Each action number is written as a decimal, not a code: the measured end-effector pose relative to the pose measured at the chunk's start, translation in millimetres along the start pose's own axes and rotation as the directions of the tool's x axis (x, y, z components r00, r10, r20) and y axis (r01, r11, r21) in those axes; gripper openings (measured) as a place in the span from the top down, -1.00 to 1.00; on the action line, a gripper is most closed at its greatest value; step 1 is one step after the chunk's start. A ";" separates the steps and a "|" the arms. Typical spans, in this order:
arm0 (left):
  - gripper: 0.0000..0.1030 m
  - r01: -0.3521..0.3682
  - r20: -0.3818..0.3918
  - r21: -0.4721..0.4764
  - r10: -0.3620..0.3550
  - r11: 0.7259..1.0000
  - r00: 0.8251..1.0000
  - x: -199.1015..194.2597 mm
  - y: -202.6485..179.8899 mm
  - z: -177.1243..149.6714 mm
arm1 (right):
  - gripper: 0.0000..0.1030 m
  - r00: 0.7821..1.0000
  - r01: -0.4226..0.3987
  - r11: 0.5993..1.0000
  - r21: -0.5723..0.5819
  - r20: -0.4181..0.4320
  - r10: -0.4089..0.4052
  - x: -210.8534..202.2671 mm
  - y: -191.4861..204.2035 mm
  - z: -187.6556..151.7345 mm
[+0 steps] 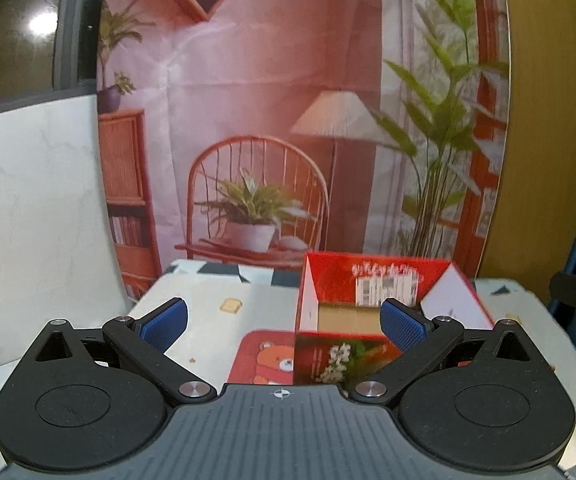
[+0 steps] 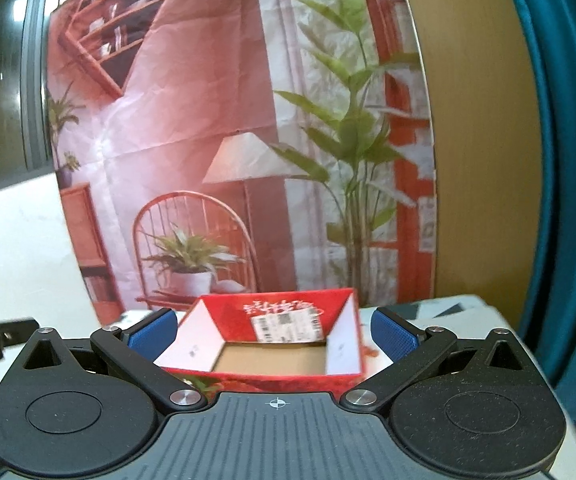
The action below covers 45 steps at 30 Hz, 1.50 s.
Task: Organize soft objects
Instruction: 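Move both grippers down to the green plush in front of the box, then close both grippers on the green tasselled plush and lift it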
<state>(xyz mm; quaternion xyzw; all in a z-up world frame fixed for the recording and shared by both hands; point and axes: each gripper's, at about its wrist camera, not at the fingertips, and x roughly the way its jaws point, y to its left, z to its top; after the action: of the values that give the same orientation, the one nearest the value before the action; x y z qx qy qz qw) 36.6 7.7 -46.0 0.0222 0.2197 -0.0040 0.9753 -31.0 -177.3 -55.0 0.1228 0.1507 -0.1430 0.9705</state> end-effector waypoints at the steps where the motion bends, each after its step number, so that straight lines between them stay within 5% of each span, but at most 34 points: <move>1: -1.00 0.009 -0.010 0.000 -0.009 1.000 1.000 4.4 -0.4 -3.7 | -0.99 1.000 -0.009 1.000 0.008 0.006 0.009 3.2 -1.5 -6.8; 11: -1.00 0.051 -0.074 -0.066 -0.055 0.997 0.996 42.5 12.6 -44.5 | -0.99 0.991 -0.052 0.998 -0.028 -0.124 0.048 41.2 -0.4 -67.1; 18: -0.96 0.098 -0.129 -0.077 -0.107 0.992 0.986 65.1 12.4 -71.8 | -0.99 0.976 -0.009 0.995 -0.102 -0.218 -0.013 57.8 6.8 -105.1; 24: -0.90 0.128 -0.162 -0.056 -0.136 0.990 0.977 73.6 5.0 -83.8 | -0.98 0.959 -0.069 0.989 -0.131 -0.284 0.029 64.2 9.7 -126.9; 36: -0.39 0.215 -0.235 -0.050 -0.221 0.975 0.947 91.2 -6.5 -97.1 | -0.35 0.935 -0.174 0.974 -0.146 -0.334 0.117 75.1 12.1 -139.5; 45: -0.05 0.346 -0.284 -0.052 -0.346 0.937 0.894 115.4 -31.2 -96.7 | -0.07 0.918 -0.232 0.960 -0.153 -0.362 0.164 93.5 8.9 -143.9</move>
<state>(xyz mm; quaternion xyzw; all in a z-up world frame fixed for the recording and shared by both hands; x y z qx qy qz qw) 98.9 -18.9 -184.1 -0.0171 0.3600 -0.1740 0.9164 20.2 -151.0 -217.0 0.0660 0.3185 -0.0044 0.9456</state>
